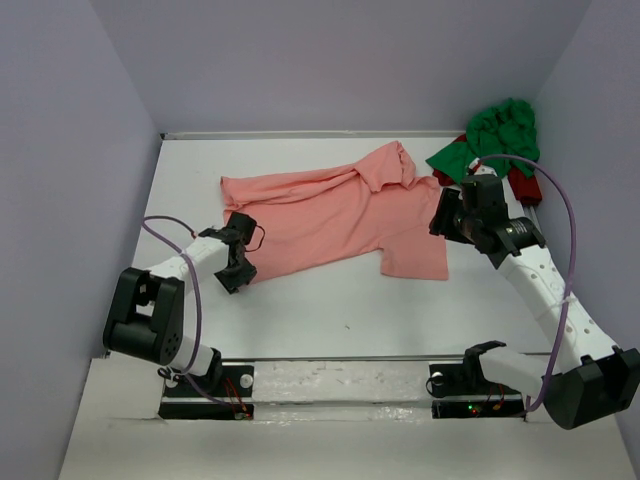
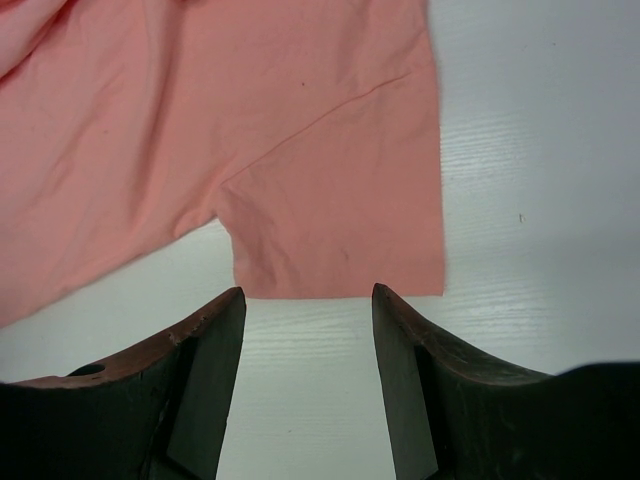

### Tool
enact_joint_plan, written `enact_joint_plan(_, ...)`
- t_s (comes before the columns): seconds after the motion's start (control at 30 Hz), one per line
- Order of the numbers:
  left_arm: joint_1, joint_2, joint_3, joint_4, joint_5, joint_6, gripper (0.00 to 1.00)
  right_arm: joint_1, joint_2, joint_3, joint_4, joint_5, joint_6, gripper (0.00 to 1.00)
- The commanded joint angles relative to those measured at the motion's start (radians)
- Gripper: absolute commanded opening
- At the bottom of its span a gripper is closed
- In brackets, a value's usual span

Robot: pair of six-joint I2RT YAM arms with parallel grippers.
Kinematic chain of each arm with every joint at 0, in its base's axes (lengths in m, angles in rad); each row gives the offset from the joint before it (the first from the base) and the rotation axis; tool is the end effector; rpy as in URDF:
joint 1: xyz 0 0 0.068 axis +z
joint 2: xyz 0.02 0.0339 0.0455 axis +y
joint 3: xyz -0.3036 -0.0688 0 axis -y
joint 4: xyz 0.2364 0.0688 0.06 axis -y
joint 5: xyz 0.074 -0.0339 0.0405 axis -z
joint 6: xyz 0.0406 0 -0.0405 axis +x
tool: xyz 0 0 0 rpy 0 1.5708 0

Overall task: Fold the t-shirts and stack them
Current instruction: Flatten out the tshirt

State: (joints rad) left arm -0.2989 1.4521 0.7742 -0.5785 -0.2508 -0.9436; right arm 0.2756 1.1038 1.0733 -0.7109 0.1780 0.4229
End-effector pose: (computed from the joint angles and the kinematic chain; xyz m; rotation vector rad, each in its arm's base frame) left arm 0.2331 -0.0613 0.2057 -0.9206 2.5833 0.0281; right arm 0.1997 0.0490 0.3604 0.2595 2.2880 0.1537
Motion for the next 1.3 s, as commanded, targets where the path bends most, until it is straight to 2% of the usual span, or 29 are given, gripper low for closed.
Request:
enact_joint_plan(0.0,0.004,0.033,-0.029,0.041,0.038,0.009,0.42,-0.003,-0.019,0.06,-0.021,0.005,0.008,0.59)
enact_joint_plan(0.13,0.004,0.06,-0.027,0.055,0.041,0.019,0.31,-0.003,-0.009,0.051,-0.036,0.058,0.017,0.59)
enact_joint_plan(0.17,0.004,0.06,-0.024,0.057,0.045,0.023,0.21,-0.003,0.02,0.045,-0.045,0.086,0.025,0.59)
enact_joint_plan(0.23,0.004,0.06,-0.023,0.063,0.05,0.026,0.1,-0.003,0.048,0.031,-0.062,0.1,0.039,0.59)
enact_joint_plan(0.27,0.004,0.06,-0.018,0.065,0.053,0.029,0.0,-0.003,0.059,0.018,-0.055,0.103,0.056,0.59)
enact_joint_plan(0.47,0.004,0.045,-0.006,0.052,0.044,0.045,0.0,-0.003,0.09,-0.095,-0.001,0.158,0.106,0.62)
enact_joint_plan(0.7,0.004,-0.028,0.002,0.014,0.005,0.052,0.0,-0.003,0.1,-0.191,0.014,0.092,0.177,0.7)
enact_joint_plan(1.07,0.004,-0.105,-0.004,-0.007,-0.03,0.058,0.0,-0.003,0.163,-0.271,0.067,0.04,0.266,0.7)
enact_joint_plan(1.27,0.004,-0.145,-0.01,-0.026,-0.057,0.066,0.0,-0.085,0.229,-0.276,0.085,-0.001,0.287,0.67)
